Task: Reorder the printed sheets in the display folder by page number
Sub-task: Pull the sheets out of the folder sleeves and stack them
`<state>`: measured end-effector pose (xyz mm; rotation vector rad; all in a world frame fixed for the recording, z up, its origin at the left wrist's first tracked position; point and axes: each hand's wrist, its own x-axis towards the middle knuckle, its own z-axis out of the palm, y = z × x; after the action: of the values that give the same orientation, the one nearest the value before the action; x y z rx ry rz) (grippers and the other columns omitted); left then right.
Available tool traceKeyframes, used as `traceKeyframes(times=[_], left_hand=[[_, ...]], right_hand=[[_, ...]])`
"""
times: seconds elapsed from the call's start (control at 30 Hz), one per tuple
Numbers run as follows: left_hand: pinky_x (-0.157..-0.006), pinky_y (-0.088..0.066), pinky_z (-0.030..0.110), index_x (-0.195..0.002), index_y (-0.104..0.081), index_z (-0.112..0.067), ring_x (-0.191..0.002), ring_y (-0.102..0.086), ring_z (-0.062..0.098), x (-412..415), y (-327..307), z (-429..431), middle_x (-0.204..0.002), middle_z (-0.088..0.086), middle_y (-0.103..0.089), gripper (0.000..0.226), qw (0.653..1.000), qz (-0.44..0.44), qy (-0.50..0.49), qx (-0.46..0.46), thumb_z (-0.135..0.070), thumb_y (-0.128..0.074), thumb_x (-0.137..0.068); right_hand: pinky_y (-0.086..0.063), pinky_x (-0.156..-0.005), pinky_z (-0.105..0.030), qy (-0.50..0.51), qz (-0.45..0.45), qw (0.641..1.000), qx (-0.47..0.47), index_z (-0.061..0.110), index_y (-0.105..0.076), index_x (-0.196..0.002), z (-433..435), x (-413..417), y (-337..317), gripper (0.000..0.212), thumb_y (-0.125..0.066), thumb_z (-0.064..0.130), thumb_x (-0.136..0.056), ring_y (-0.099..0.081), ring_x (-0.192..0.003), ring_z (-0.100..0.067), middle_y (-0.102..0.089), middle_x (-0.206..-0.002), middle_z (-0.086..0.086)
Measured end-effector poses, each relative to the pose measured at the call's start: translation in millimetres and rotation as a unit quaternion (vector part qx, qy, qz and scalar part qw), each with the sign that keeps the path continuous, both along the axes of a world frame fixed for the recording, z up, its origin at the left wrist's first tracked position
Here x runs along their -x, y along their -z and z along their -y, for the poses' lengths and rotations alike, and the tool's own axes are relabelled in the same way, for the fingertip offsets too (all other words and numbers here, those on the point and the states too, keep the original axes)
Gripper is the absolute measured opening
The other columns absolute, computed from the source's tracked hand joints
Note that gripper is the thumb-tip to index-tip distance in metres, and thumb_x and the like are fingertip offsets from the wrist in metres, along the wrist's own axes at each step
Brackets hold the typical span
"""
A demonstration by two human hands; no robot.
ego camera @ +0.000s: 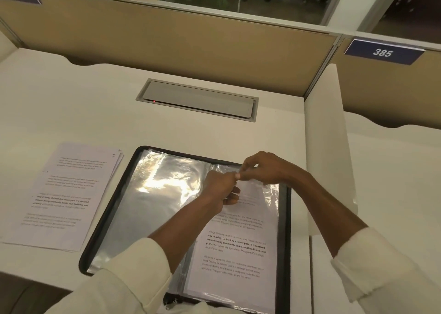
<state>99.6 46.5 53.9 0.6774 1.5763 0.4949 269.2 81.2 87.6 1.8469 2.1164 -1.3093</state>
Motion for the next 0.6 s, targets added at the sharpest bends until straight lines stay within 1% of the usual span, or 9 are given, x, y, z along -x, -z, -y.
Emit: traceKeyframes(times=[0.07,0.13,0.2,0.3,0.37,0.4,0.47,0.53,0.6], left_hand=[[-0.057,-0.061,0.032,-0.102,-0.072,0.003,-0.059,-0.068,0.026,2.2,0.6,1.2,-0.081,0.016,-0.076,0.028,1.0,0.007,-0.021,0.001,-0.024,-0.068,-0.096],[-0.055,-0.06,0.031,-0.101,-0.072,0.003,-0.06,-0.068,0.026,4.3,-0.6,3.0,-0.082,0.017,-0.077,0.027,1.0,0.009,-0.026,0.0,-0.022,-0.063,-0.096],[-0.054,-0.058,0.029,-0.098,-0.072,0.002,-0.06,-0.068,0.025,4.5,-1.2,5.4,-0.081,0.016,-0.077,0.027,1.0,0.009,-0.029,-0.009,-0.022,-0.061,-0.096],[-0.057,-0.059,0.029,-0.094,-0.074,-0.001,-0.063,-0.07,0.022,1.1,-2.6,10.5,-0.079,0.013,-0.078,0.032,0.998,0.008,-0.045,-0.033,-0.028,-0.059,-0.1],[-0.066,-0.061,0.034,-0.091,-0.076,-0.005,-0.072,-0.073,0.024,-2.0,0.1,13.4,-0.081,0.01,-0.079,0.049,0.998,0.0,-0.051,-0.045,-0.045,-0.051,-0.107],[-0.07,-0.061,0.036,-0.088,-0.077,-0.008,-0.077,-0.075,0.025,-1.8,3.1,15.7,-0.081,0.007,-0.079,0.063,0.997,-0.028,-0.044,-0.055,-0.057,-0.043,-0.108],[-0.076,-0.06,0.039,-0.078,-0.076,-0.015,-0.08,-0.073,0.025,4.2,14.3,23.1,-0.079,0.001,-0.076,0.079,0.982,-0.151,0.019,-0.116,-0.075,-0.029,-0.103],[-0.081,-0.058,0.043,-0.073,-0.069,-0.019,-0.093,-0.067,0.023,16.4,32.3,34.8,-0.081,-0.001,-0.071,0.074,0.928,-0.286,0.112,-0.21,-0.076,-0.031,-0.102],[-0.086,-0.056,0.04,-0.083,-0.066,-0.022,-0.111,-0.054,0.018,30.3,48.9,48.7,-0.1,-0.004,-0.064,0.056,0.873,-0.363,0.178,-0.275,-0.071,-0.045,-0.1]], right_hand=[[-0.055,-0.064,-0.023,0.012,-0.004,0.997,0.073,0.004,-0.079,-0.106,-13.5,6.4,0.7,0.052,-0.065,0.054,-0.099,-0.072,-0.084,-0.019,-0.077,-0.101,-0.006],[-0.061,-0.066,-0.029,0.055,-0.039,0.99,0.123,0.001,-0.08,-0.101,-24.8,12.4,0.6,0.047,-0.06,0.043,-0.104,-0.077,-0.086,-0.026,-0.08,-0.1,-0.01],[-0.065,-0.066,-0.034,0.074,-0.024,0.989,0.13,-0.001,-0.079,-0.098,-36.3,17.6,-1.3,0.04,-0.061,0.034,-0.104,-0.079,-0.084,-0.031,-0.081,-0.094,-0.01],[-0.066,-0.066,-0.038,0.029,0.059,0.988,0.143,-0.004,-0.077,-0.093,-47.6,27.5,-4.2,0.029,-0.08,0.025,-0.093,-0.079,-0.075,-0.032,-0.078,-0.078,-0.011],[-0.067,-0.07,-0.039,0.002,0.108,0.982,0.156,-0.005,-0.075,-0.093,-51.5,33.5,-3.1,0.034,-0.093,0.02,-0.079,-0.08,-0.074,-0.029,-0.079,-0.081,-0.014],[-0.067,-0.074,-0.039,-0.006,0.135,0.977,0.164,-0.005,-0.074,-0.093,-53.1,35.0,0.8,0.04,-0.097,0.02,-0.073,-0.079,-0.074,-0.027,-0.079,-0.082,-0.014],[-0.064,-0.078,-0.033,-0.022,0.179,0.967,0.181,-0.005,-0.072,-0.089,-56.5,35.7,8.5,0.042,-0.099,0.02,-0.069,-0.075,-0.069,-0.022,-0.078,-0.078,-0.008],[-0.056,-0.071,-0.029,-0.033,0.202,0.957,0.207,0.001,-0.071,-0.083,-59.0,34.3,15.5,0.033,-0.098,0.018,-0.072,-0.062,-0.064,-0.021,-0.07,-0.072,-0.005],[-0.052,-0.067,-0.029,-0.043,0.215,0.949,0.224,0.003,-0.073,-0.079,-58.7,33.1,18.5,0.023,-0.094,0.014,-0.076,-0.057,-0.065,-0.02,-0.064,-0.072,-0.005]])
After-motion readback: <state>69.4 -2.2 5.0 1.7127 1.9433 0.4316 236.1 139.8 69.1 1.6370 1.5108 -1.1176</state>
